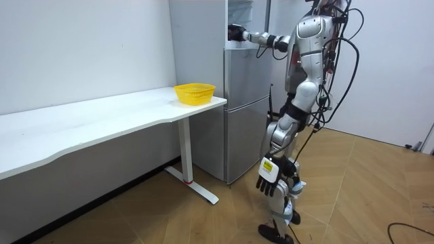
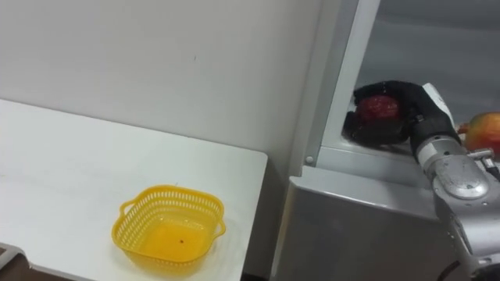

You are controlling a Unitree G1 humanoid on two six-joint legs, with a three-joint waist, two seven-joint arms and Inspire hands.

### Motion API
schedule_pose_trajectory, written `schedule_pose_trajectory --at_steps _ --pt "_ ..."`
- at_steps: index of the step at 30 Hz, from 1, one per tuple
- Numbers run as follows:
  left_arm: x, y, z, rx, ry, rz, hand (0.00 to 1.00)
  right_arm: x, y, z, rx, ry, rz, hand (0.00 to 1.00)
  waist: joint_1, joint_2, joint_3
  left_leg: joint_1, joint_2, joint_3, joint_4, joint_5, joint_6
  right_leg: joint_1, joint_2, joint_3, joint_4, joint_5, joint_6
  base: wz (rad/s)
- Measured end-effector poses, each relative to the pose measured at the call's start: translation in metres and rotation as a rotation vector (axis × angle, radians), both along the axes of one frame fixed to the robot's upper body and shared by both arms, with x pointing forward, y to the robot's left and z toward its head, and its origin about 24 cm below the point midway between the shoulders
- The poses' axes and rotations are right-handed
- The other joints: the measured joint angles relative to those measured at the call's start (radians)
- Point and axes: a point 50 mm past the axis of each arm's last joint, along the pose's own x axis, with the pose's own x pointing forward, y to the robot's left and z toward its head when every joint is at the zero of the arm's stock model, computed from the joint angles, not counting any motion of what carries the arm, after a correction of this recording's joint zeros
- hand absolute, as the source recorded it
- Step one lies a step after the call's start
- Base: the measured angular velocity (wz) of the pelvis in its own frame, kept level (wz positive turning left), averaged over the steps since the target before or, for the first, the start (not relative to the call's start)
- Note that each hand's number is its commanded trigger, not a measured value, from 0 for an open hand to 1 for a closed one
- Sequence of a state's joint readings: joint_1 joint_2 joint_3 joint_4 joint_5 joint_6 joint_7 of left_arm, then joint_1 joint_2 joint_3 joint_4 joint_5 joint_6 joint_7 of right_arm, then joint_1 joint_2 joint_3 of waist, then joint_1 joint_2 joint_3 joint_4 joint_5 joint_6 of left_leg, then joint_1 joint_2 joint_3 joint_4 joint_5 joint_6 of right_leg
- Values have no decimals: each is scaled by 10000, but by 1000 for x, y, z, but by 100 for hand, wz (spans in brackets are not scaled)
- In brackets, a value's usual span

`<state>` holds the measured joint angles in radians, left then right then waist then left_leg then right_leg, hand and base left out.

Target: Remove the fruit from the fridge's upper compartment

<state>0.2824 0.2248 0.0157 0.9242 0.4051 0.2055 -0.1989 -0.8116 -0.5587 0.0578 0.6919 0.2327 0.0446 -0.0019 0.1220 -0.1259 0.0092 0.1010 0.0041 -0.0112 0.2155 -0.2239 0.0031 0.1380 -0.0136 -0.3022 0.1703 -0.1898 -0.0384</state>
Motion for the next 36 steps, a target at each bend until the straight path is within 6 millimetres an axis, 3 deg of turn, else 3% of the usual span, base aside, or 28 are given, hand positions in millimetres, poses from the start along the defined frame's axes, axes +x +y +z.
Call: schedule_pose_trajectory --at_steps 9,13,24,28,36 --pt "2 1 0 179 -26 32 0 1 -5 -1 420 100 -170 100 198 198 -77 187 9 -36 -57 -1 -1 153 4 -22 -1 0 0 0" --pt "1 1 0 187 27 52 0 1 -5 -2 407 138 -169 100 212 261 -59 274 11 -5 -136 -3 -3 204 6 -13 5 0 0 0" --pt "1 1 0 230 -17 55 0 2 -1 -3 468 78 -172 100 204 158 -135 339 12 40 -129 -2 -2 206 4 -14 6 1 0 0" --pt "2 1 0 203 -80 92 0 1 5 2 642 -110 -88 100 172 137 -129 281 17 78 -129 -2 -2 133 3 19 5 0 0 -2" --pt "4 1 -1 296 -286 48 0 -18 22 9 774 -1366 -57 100 -56 220 -142 118 20 117 -166 -1 -1 -26 11 23 5 0 1 0"
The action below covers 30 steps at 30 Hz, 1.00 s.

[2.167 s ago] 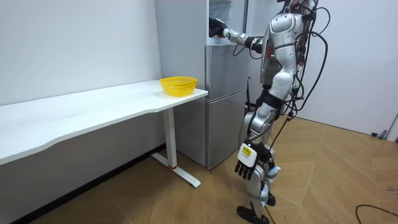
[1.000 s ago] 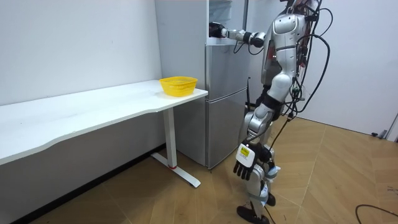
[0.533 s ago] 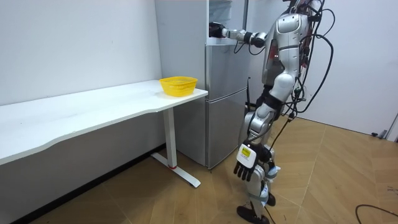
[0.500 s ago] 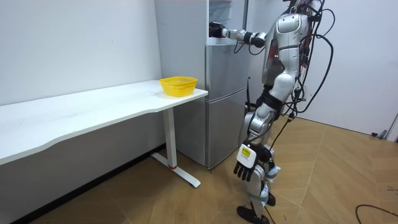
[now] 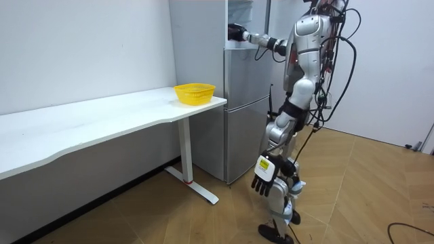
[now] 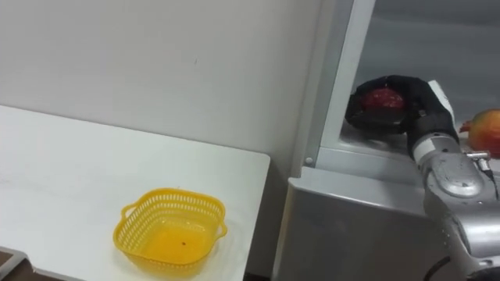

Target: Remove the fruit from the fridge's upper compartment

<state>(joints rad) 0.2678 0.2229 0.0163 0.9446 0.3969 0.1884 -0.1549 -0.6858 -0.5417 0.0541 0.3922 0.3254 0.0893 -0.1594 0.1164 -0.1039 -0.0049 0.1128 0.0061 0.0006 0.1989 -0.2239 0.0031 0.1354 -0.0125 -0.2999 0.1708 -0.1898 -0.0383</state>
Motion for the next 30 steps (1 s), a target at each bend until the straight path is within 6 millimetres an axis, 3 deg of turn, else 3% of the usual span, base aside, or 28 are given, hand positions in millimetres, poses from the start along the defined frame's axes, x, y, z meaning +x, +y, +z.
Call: schedule_pose_trajectory --at_steps 5,10,16,24,30 --pt "-2 -2 0 58 -153 3 0 -16 14 5 -110 -877 183 100 -58 289 -46 112 8 101 -18 0 0 18 9 201 -7 1 2 -9" --pt "-7 -4 -2 108 -238 -36 0 -42 42 4 863 -2180 759 100 -59 640 49 380 36 151 -145 1 1 172 41 283 -37 1 3 -11" --pt "-12 -10 -5 76 -213 39 0 -62 58 6 837 -3149 606 100 -36 662 35 297 31 288 -144 1 1 32 37 468 -1 -5 12 -5" --pt "-13 -14 -7 76 -285 27 0 -91 79 40 -182 -6079 621 100 -39 705 41 215 53 379 -143 -3 1 -19 51 503 -2 8 13 -1" --pt "-9 -18 -8 -113 -520 -117 0 -109 101 47 -950 -7239 1292 100 -29 762 13 237 53 378 -129 -3 1 26 51 497 3 13 12 0"
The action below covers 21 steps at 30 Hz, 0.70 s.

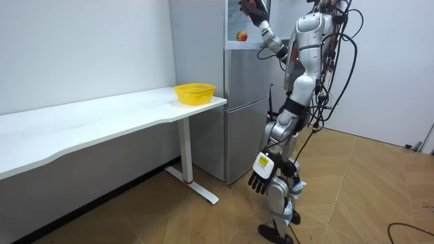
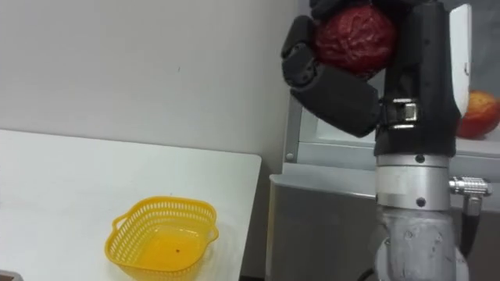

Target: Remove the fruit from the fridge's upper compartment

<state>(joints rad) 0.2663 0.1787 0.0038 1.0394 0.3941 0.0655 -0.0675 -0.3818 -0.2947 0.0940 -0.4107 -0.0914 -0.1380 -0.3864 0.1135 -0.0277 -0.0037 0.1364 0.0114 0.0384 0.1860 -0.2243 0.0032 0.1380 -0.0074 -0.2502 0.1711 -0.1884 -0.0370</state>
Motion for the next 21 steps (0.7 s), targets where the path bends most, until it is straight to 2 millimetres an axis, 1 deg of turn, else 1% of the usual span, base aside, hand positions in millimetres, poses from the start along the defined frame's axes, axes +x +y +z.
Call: schedule_pose_trajectory --at_steps 7,10,13,14,15,16,18,21 --pt "1 -4 -2 -191 51 -236 0 -5 11 1 -289 -278 309 100 16 4 -8 -31 4 15 0 0 0 -99 -2 9 16 0 0 0" --pt "0 -6 -3 -260 95 -325 0 -12 22 3 -794 -679 525 100 36 10 -6 -58 -1 12 -7 0 0 -126 -5 8 19 0 0 0" --pt "0 -8 -4 -317 231 -590 0 -19 38 2 -1516 -923 972 100 46 -32 -30 -46 5 20 -35 2 0 -155 -1 16 23 0 0 0" --pt "-1 -9 -4 -346 311 -700 0 -22 44 1 -1800 -964 1261 100 46 -75 -48 -35 6 20 -34 2 0 -144 0 14 22 0 0 0" --pt "0 -10 -5 -373 362 -770 0 -23 49 0 -2042 -994 1474 100 58 -127 -47 -12 9 19 -34 2 0 -109 2 14 18 0 0 0" --pt "-2 -10 -5 -389 412 -782 0 -24 50 0 -2173 -1016 1537 100 137 -153 -37 1 8 18 -35 2 0 -87 2 7 17 0 0 0" --pt "-1 -9 -5 -481 388 -880 0 -25 55 -2 -2574 -987 1715 100 295 -255 50 130 8 14 -43 2 0 62 2 -16 1 0 0 0" --pt "1 -10 -5 -630 416 -977 0 -25 61 -6 -3093 -754 2182 100 380 -359 68 109 0 -33 -40 -12 9 117 -6 -53 2 -1 3 7"
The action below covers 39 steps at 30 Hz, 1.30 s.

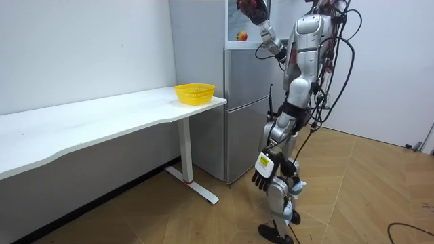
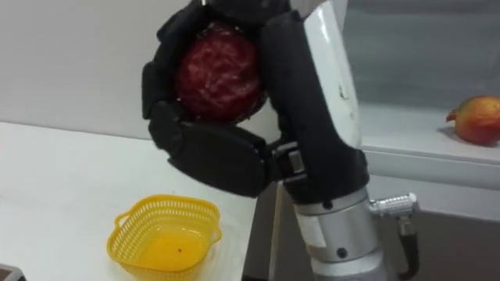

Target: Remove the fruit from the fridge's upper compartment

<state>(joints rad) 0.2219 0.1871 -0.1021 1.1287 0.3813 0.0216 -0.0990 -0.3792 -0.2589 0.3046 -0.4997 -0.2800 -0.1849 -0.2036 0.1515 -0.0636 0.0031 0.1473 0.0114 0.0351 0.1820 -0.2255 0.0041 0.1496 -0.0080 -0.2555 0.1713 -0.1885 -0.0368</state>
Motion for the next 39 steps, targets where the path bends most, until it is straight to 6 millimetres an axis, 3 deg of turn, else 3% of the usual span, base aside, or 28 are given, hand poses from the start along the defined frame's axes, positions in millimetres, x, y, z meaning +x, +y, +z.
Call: schedule_pose_trajectory --at_steps 7,10,13,19,21,28,33,39 --pt "5 1 0 -113 91 -57 0 26 5 -25 -1358 1685 -233 100 407 -38 18 -40 -58 -232 2 -22 31 47 -66 -237 22 3 17 9" --pt "7 3 1 -77 47 -74 0 38 5 -39 -1946 2524 -301 100 485 -171 31 -119 -75 -367 21 -15 27 51 -73 -350 -15 -6 27 13" --pt "8 6 2 -19 11 -89 0 51 1 -58 -2561 3472 -790 100 581 -347 56 -169 -80 -490 112 -3 22 53 -73 -463 -29 -18 39 10" --pt "7 5 2 -109 82 17 0 75 -13 -85 -3269 4912 -1684 100 764 -474 57 -149 -100 -673 136 -5 24 94 -82 -520 -13 -33 66 8" --pt "8 5 2 -84 49 9 0 84 -19 -91 -3552 5294 -2044 100 784 -544 89 -165 -94 -706 145 -4 23 93 -75 -559 -19 -33 66 4" --pt "6 8 3 -9 162 -5 0 91 -28 -100 -4193 5574 -2732 100 984 -717 108 -257 -127 -955 218 -4 22 118 -93 -774 -18 -34 69 9" --pt "9 8 3 -16 85 -17 0 96 -34 -124 -4848 6389 -3185 100 1291 -823 152 -402 -210 -1073 232 -6 26 114 -168 -841 -3 -95 98 8" --pt "5 12 4 115 330 -51 0 99 -38 -146 -5300 7189 -3383 100 1578 -1054 150 -483 -259 -1243 255 6 42 101 -191 -1044 -3 -102 106 7"
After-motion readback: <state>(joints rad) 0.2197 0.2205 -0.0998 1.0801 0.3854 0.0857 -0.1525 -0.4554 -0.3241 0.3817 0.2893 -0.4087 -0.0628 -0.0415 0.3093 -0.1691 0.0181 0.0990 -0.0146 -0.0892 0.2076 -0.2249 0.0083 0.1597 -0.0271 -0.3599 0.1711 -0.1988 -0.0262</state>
